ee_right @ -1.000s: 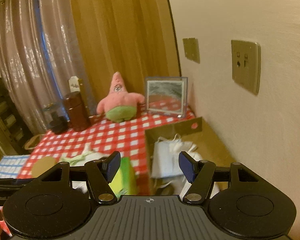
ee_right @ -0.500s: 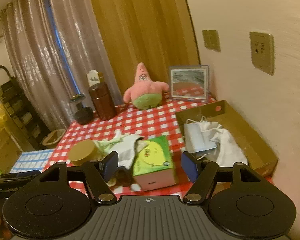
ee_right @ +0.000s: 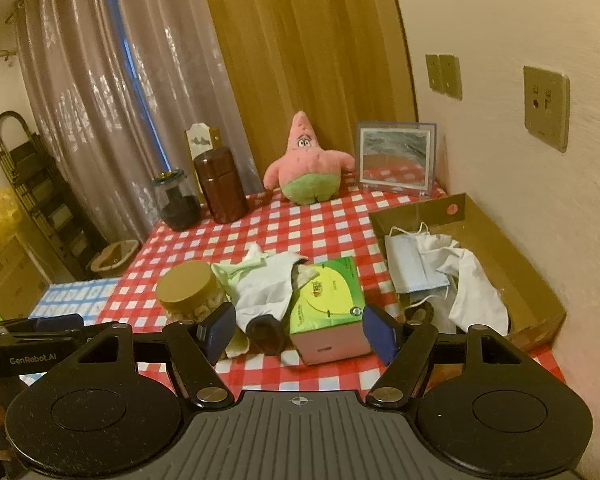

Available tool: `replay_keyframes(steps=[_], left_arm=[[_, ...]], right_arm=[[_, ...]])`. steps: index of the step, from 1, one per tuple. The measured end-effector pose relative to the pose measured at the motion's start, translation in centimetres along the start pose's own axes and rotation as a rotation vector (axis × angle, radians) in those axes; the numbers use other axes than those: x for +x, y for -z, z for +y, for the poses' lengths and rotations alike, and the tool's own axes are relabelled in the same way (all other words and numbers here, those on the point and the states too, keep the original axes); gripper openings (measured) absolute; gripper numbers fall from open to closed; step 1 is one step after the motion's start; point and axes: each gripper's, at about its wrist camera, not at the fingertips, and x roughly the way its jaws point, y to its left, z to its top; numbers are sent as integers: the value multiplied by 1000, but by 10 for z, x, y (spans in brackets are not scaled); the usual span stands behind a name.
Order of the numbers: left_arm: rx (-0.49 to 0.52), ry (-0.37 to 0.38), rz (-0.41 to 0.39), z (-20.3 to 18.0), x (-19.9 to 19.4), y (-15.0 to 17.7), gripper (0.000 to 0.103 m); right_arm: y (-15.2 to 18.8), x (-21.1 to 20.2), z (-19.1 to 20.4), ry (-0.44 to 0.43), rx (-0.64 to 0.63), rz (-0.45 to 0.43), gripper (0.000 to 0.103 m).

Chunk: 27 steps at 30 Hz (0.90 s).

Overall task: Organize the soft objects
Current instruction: 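Withdraw both tools from the box back over the table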

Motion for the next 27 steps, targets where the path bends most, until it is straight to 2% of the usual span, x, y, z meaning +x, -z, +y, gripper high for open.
replay_keyframes(steps=[13,27], left_arm=[[42,-9,36,2,20,-3,82],[40,-2,67,17,46,-9,82]], right_arm=[[0,26,-11,0,16,54,70],[-6,62,-9,-7,7,96,70]])
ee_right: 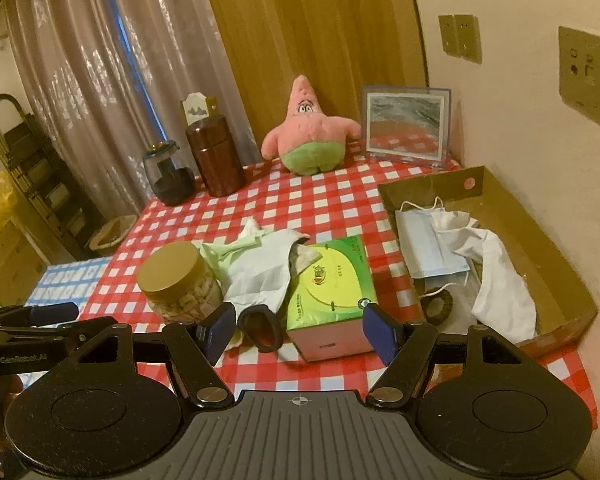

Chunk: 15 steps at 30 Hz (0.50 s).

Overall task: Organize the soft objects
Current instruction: 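Withdraw both tools from the box back over the table, then move both tools toward the white and green cloths beside the nut jar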

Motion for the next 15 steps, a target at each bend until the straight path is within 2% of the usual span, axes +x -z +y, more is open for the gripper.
replay_keyframes(steps=[7,15], left_arm=[[9,10,10,9,10,-3,82],[51,25,18,19,26,-13,81]], right_arm=[[-4,27,0,-19,-7,36,70],[-18,60,0,-55,-39,37,70]])
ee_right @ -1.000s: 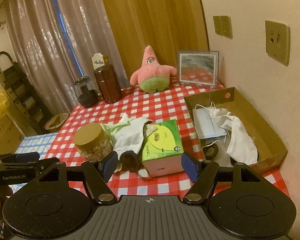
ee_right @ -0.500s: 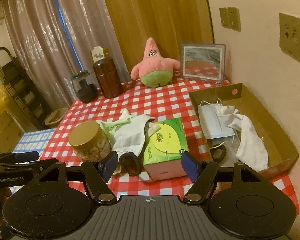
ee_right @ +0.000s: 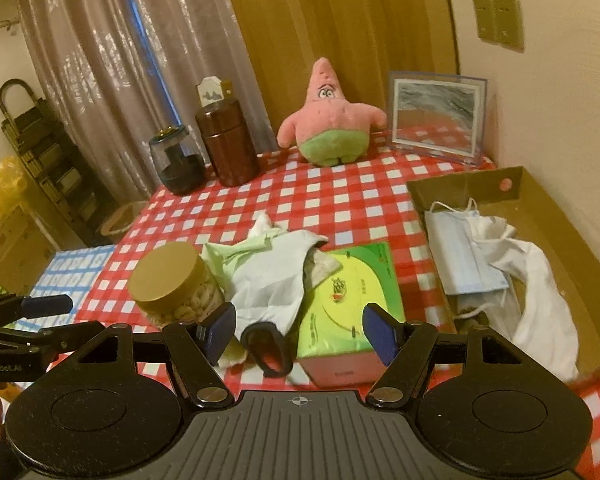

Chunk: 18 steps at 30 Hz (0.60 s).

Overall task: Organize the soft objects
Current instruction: 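Move both tools toward the white and green cloths beside the nut jar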

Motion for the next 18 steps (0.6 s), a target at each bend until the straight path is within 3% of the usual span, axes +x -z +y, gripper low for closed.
replay_keyframes(steps=[12,18], left_arm=[[59,3,13,19,29,-21,81],[76,-1,29,28,46,-29,81]], right_arm=[[-9,58,8,-72,-126,55,70],[-12,86,5,-87,-128,82,66]])
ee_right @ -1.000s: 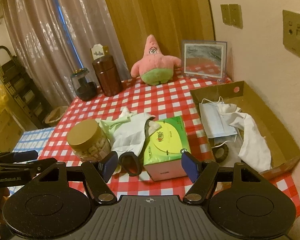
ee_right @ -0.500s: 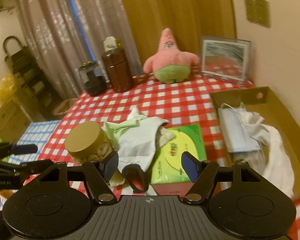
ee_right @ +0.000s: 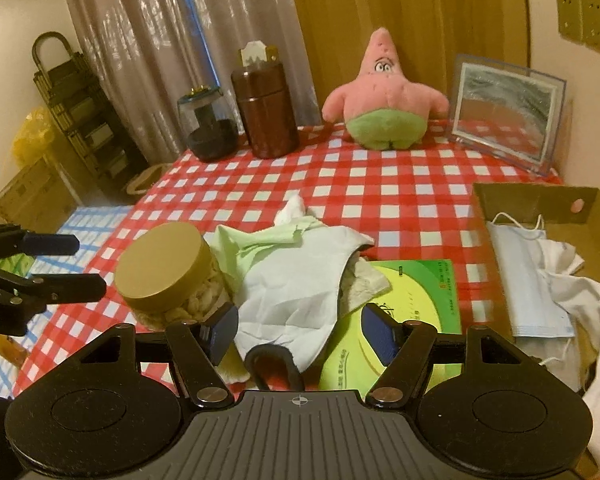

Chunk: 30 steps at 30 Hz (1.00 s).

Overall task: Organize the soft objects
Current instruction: 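Move both tools toward the white and green cloths beside the nut jar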

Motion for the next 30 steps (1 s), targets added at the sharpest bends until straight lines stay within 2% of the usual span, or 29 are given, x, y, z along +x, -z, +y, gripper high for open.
replay_keyframes(steps=[1,8,13,15,26,28,30], left_arm=[[0,1,2,1,2,-1,81],[14,14,8,3,15,-4,81],[25,22,10,5,21,-7,81],[30,25,12,6,24,-9,81],[68,52,15,8,33,-22,81],[68,49,18,10,36,-24,81],[68,46,17,12,37,-26,81]], right_arm=[[-1,5,-1,-2,-3,6,62],[-2,30,-1,-4,-23,45,57],[-2,37,-1,-11,-15,45,43],[-3,39,-2,-13,-8,47,41],[-15,52,-1,-26,3,50,42],[-17,55,-1,-2,-1,46,43],[-18,57,-1,18,3,33,49]])
